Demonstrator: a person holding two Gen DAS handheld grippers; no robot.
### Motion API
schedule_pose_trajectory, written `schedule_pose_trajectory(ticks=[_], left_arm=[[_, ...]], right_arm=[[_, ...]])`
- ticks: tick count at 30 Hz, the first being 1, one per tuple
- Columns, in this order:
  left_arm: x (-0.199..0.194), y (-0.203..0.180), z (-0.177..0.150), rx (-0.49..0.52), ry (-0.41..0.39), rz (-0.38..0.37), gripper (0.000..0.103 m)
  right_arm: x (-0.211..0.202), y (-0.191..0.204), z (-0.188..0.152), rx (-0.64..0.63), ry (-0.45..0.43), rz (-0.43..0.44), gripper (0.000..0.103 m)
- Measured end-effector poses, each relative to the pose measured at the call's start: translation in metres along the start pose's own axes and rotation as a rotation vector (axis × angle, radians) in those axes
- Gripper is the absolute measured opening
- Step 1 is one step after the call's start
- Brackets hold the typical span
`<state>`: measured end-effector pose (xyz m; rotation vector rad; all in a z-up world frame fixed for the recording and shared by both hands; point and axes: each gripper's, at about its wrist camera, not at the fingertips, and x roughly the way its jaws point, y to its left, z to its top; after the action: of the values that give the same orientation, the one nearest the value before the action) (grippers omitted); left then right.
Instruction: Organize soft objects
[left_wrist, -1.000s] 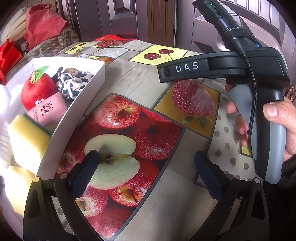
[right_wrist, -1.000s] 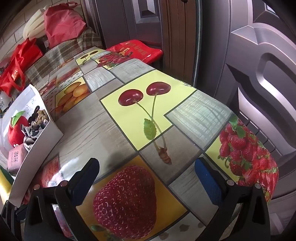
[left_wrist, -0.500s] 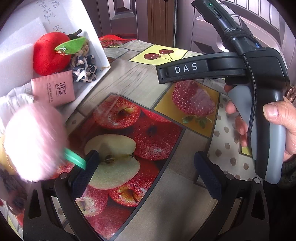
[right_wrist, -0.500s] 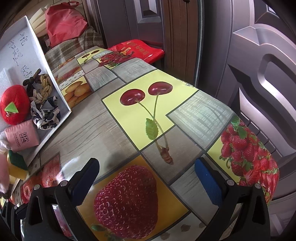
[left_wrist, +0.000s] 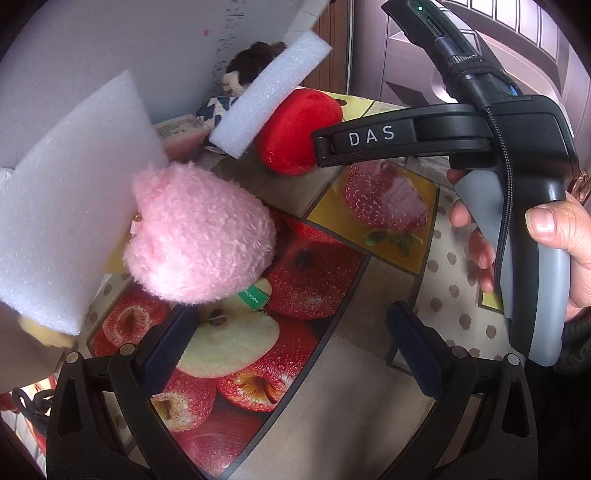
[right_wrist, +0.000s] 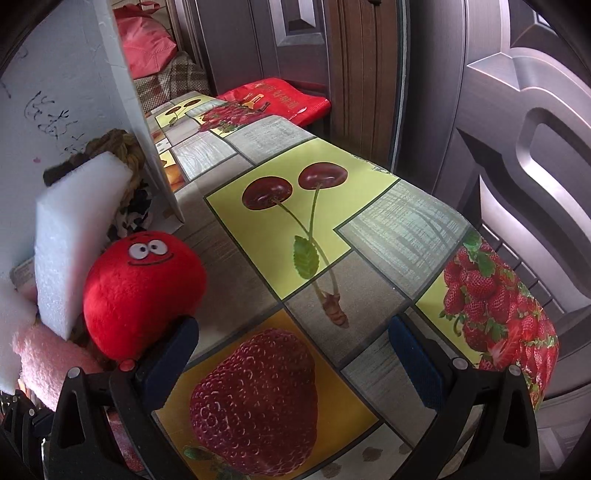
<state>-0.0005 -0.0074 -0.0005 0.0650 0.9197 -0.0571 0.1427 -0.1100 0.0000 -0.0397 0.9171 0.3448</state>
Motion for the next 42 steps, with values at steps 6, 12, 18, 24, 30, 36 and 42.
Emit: schedule_pose_trajectory(ticks=[6,12,18,24,30,36,42], left_arm=[[0.0007,-0.0004,0.0013,0.0,0.0,0.0,0.102],[0.0009,-0.0003,0.0014,0.0,0.001,-0.001,0.102],[0.0012,-0.0008,0.0021,0.001,0.0,0.0,0.102],[0.0016,-0.0014,0.0035,0.0,0.0,-0.001,0.102],[0.0015,-0.0015,0.0033,0.001,0.0,0.0,0.102],[0.0026,-0.0024,0.0035,0.001,0.0,0.0,0.102],[0.0025,-0.0023,0.0035,0.001,0.0,0.0,0.102]], right_arm=[[0.0006,0.0026,0.0007,-0.004,0.002,-0.005,0.103],[0.0006,0.0027,0.0011,-0.003,0.002,-0.004,0.103],[0.0006,0.0029,0.0008,-0.005,0.003,-0.005,0.103],[0.0011,0.002,0.001,-0.004,0.002,-0.003,0.103],[0.0017,0.0033,0.0008,-0.013,0.005,-0.01,0.103],[0.0009,0.0015,0.0005,-0.006,0.001,-0.001,0.103],[0.0016,0.0035,0.0006,-0.01,0.003,-0.007,0.103]])
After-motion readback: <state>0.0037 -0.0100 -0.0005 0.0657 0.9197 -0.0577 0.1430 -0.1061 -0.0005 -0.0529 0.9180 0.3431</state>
